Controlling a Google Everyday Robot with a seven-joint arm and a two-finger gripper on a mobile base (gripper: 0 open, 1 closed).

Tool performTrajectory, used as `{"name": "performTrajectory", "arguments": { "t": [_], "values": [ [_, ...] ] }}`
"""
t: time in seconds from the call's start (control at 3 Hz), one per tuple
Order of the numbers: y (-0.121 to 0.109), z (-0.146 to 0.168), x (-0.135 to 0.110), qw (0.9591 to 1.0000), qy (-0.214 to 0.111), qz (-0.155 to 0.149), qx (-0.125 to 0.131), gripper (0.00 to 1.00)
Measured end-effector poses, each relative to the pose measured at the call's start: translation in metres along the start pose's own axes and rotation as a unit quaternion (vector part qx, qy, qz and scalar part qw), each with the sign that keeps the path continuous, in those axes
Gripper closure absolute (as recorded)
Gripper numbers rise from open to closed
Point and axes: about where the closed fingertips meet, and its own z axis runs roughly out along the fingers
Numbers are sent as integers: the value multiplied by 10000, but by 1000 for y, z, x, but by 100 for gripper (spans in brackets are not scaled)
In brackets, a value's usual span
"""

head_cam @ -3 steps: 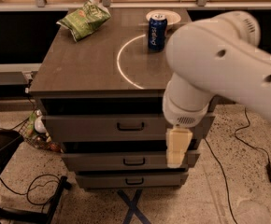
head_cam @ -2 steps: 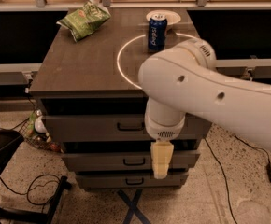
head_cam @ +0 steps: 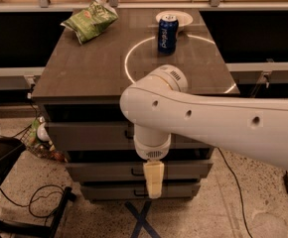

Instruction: Open top drawer

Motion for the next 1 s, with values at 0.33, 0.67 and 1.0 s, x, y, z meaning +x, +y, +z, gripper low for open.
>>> {"name": "performTrajectory", "arguments": {
  "t": [0.33, 0.67, 1.0],
  "values": [
    [-10, 19, -12, 9999, 28, -114, -115, 0],
    [-20, 31, -18, 9997, 16, -167, -173, 0],
    [-31, 37, -18, 9997, 3, -159, -198, 0]
  ]
}}
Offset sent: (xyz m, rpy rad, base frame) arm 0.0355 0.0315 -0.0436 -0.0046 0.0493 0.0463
